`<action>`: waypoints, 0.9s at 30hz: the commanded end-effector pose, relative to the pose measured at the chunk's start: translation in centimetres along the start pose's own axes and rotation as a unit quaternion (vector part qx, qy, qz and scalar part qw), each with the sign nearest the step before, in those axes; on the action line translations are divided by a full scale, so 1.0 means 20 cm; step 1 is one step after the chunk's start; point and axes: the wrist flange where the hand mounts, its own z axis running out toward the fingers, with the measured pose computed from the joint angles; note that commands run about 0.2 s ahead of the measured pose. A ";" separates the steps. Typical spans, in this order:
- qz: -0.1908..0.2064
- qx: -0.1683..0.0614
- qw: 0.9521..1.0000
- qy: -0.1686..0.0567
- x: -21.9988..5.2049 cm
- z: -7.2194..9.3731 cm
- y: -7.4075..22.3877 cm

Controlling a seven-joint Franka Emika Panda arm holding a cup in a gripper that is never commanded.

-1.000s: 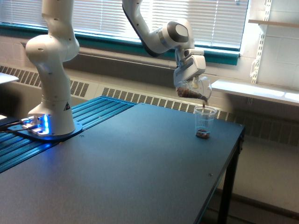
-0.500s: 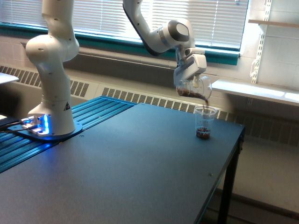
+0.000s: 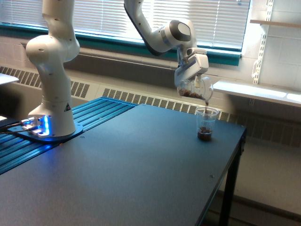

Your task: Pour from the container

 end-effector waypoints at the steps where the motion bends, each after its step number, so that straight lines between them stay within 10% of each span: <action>1: -0.013 -0.003 1.000 -0.003 0.00 -0.01 -0.01; 27: -0.036 -0.011 0.999 -0.013 0.01 0.00 -0.05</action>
